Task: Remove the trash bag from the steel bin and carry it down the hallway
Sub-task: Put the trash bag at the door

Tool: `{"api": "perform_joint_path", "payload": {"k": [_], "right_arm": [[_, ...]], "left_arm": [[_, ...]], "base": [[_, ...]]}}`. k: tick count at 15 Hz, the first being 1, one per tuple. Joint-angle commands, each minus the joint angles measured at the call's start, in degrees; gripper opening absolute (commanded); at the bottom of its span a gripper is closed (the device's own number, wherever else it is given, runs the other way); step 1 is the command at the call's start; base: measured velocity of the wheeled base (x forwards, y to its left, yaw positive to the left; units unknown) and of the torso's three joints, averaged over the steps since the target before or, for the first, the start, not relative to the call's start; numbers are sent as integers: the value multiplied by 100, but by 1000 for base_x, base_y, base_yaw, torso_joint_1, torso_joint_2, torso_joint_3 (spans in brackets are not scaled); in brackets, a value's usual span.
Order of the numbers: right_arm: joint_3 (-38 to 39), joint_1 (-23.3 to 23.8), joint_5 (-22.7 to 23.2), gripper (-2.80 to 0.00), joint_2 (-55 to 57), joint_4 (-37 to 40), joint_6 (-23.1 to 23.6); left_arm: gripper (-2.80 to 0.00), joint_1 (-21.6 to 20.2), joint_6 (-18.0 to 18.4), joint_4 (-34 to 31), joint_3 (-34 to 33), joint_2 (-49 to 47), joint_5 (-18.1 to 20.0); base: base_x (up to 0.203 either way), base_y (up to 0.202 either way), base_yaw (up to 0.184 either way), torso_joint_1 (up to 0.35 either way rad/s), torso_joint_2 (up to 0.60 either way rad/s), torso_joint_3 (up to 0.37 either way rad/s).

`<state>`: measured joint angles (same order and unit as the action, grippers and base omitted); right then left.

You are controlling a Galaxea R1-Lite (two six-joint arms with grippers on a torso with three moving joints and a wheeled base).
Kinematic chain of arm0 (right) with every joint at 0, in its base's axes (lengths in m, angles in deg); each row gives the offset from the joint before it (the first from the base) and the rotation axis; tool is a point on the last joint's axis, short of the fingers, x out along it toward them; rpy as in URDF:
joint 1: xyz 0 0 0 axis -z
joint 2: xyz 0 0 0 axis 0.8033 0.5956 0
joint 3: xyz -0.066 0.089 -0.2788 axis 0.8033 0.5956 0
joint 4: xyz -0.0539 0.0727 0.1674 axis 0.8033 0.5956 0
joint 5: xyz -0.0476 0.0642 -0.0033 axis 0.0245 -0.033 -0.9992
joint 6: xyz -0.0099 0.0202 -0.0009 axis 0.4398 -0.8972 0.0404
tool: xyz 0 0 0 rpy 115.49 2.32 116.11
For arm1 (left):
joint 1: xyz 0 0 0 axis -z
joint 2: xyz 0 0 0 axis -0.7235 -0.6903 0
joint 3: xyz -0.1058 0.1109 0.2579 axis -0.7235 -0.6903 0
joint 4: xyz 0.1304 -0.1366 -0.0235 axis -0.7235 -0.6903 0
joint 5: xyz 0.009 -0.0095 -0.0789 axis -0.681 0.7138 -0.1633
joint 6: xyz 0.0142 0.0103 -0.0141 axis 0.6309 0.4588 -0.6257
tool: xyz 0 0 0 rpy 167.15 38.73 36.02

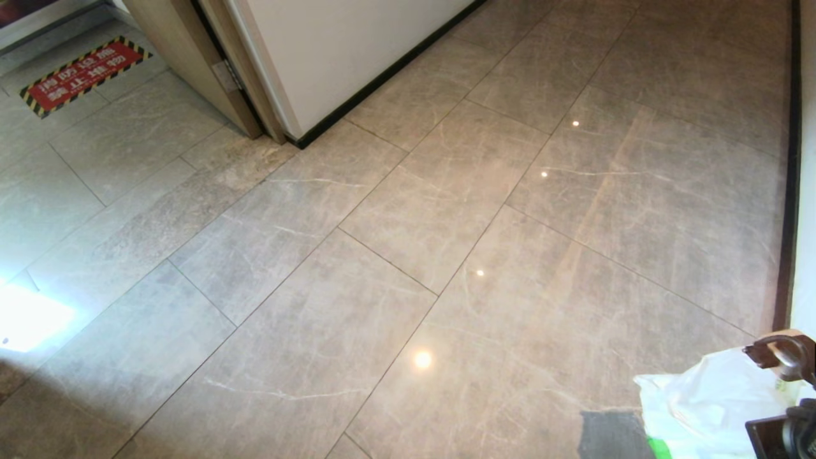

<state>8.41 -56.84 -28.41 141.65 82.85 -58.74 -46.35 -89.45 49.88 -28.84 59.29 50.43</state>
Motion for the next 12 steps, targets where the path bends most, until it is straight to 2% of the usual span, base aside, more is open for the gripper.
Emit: {"api": "perform_joint_path", "payload": {"k": [1, 5, 7, 12], "right_arm": [[-118, 180, -42, -280, 1401, -839, 161], [-589, 739, -59, -280, 2562, -1877, 1170], [-682, 991, -27, -280, 2985, -2451, 1877], [-796, 1160, 276, -280, 4481, -4385, 2406]], "left_arm": [[-280, 0, -4, 0, 0, 0, -6], [-280, 0, -4, 0, 0, 0, -6], [-280, 0, -4, 0, 0, 0, -6], [-280, 0, -4, 0, 0, 0, -6]], "base": [[0, 0, 0, 0, 0, 0], [0, 0, 0, 0, 0, 0], [0, 0, 0, 0, 0, 0], [0, 0, 0, 0, 0, 0]]}}
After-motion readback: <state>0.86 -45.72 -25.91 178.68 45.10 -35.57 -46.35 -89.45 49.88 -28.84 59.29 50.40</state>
